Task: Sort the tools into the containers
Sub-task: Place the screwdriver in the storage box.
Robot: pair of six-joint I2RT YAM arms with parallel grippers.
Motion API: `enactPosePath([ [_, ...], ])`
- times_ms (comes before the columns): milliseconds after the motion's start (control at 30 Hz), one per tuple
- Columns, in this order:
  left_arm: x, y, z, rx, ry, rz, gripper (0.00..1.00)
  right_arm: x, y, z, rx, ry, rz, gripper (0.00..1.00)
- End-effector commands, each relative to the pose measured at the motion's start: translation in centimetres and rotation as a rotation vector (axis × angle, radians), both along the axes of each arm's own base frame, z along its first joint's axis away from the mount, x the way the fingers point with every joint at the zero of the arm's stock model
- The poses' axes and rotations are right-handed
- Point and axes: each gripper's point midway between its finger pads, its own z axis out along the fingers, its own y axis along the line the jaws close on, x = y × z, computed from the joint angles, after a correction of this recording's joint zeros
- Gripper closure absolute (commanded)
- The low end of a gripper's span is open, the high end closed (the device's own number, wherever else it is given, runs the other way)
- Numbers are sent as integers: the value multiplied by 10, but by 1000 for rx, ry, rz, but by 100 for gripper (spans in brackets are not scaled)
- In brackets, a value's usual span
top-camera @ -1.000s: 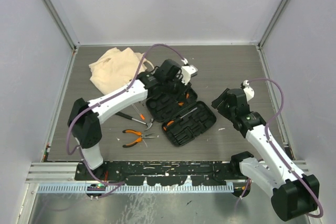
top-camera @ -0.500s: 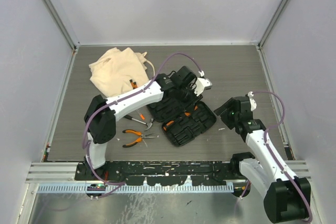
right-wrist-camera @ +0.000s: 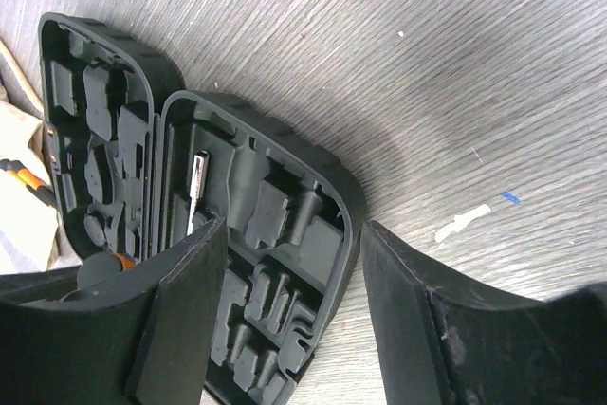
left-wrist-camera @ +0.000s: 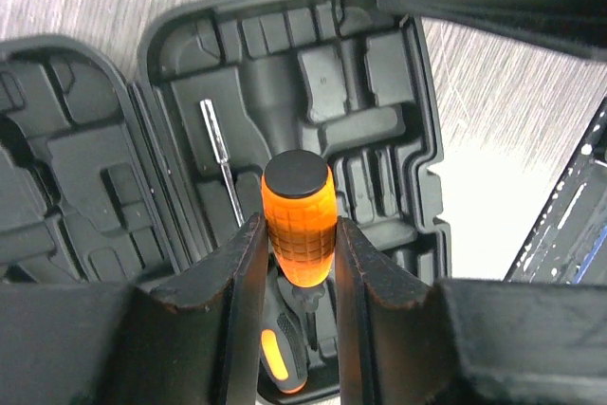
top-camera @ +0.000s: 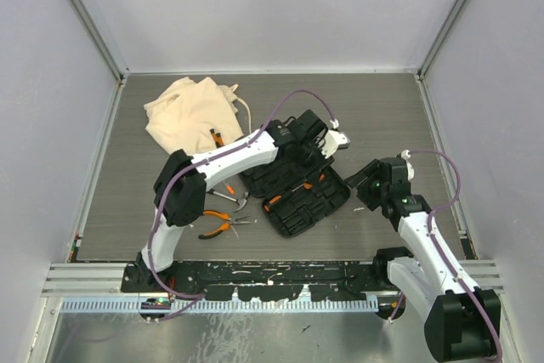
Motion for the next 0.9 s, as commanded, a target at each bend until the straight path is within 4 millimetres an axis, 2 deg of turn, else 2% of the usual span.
enactPosePath([
  [0,5,-25,27,-90,-43,-54,72,7,1,14,21,-70,1,37],
  [367,3,-47,3,-80,-18,-67,63,4,-14,37,-17,-127,-68,36],
  [567,9,-49,-8,-72,-22,-42,56,1,-14,37,-15,-126,-67,36],
  [667,13,-49,-6,-72,-42,-22,53,0,-12,37,-9,-123,-58,36],
  [867,13,-49,20,-118,-68,-7,50,2,-12,41,-29,-141,-36,36],
])
